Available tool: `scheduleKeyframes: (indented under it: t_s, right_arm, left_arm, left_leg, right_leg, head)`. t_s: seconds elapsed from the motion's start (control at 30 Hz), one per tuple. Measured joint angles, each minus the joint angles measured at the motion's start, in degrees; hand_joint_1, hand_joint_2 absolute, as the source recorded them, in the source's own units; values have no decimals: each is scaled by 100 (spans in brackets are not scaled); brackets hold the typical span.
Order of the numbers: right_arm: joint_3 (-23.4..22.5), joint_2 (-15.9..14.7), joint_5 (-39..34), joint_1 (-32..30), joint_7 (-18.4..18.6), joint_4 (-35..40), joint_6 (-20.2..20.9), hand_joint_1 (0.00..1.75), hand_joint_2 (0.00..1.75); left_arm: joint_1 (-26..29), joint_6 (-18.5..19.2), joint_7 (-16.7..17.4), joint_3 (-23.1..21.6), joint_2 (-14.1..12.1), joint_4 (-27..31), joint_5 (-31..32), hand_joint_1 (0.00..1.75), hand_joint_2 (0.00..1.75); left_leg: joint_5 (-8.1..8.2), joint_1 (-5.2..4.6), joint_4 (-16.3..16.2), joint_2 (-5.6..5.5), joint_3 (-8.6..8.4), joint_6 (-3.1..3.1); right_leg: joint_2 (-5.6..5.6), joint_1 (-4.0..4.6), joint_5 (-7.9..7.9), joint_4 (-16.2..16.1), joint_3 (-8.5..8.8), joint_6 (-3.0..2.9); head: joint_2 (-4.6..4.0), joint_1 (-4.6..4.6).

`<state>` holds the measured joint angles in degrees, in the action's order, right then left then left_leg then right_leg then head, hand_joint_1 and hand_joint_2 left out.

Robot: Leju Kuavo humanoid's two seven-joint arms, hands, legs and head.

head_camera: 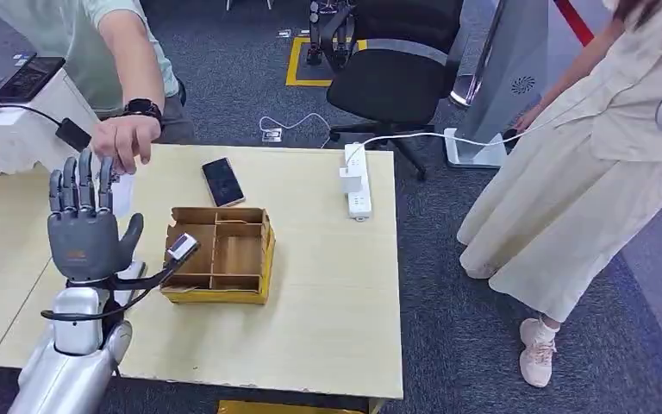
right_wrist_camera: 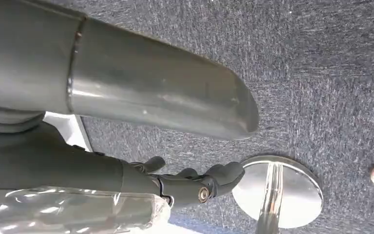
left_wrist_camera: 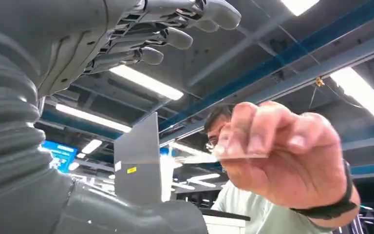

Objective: Pass the card to the sensor for recognition and then transmit it.

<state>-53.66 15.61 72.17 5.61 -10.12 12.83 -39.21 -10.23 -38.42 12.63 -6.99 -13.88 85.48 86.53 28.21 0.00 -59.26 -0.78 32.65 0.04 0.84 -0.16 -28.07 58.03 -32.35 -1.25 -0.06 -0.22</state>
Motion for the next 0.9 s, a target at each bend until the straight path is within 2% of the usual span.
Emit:
scheduleKeyframes:
  t_s: [0.3,0.5,0.7,0.73,0.77,0.8,0.9]
  right_arm:
    - [52,-4,-28,0,20,0,0,0,0]
    - [72,-7,-52,0,28,0,2,0,0]
    - [87,-7,-77,-1,37,0,2,0,0]
    - [90,-7,-76,0,37,0,2,0,0]
    - [90,-7,-76,0,37,0,2,0,0]
    - [90,-7,-77,-1,37,0,2,0,0]
    - [90,-7,-92,0,35,0,2,0,0]
  left_arm:
    - [0,0,50,11,5,37,0,0,175]
    - [0,0,262,11,-279,39,0,0,175]
    - [0,0,350,9,-391,42,0,0,175]
    - [0,0,350,9,-400,44,0,63,175]
    - [0,0,350,9,-406,44,0,164,175]
    - [0,0,348,9,-417,44,0,175,175]
    - [0,0,347,7,-417,46,0,175,175]
  left_leg:
    - [0,0,0,0,1,0]
    - [0,0,0,-2,0,0]
    - [0,1,0,-1,0,0]
    - [0,1,0,-1,0,0]
    - [0,0,0,-1,0,0]
    - [0,0,0,-1,0,0]
    - [0,0,0,-1,0,0]
  right_leg:
    - [0,0,0,0,1,0]
    - [-1,0,0,0,0,0]
    - [-1,1,0,1,0,0]
    - [-1,1,0,1,0,0]
    - [-1,1,0,1,0,0]
    - [-1,0,0,0,0,0]
    - [-1,0,0,0,0,0]
  head:
    - [2,-2]
    - [2,0]
    - [2,-2]
    - [2,0]
    - [0,0]
    - [0,0]
    - [2,0]
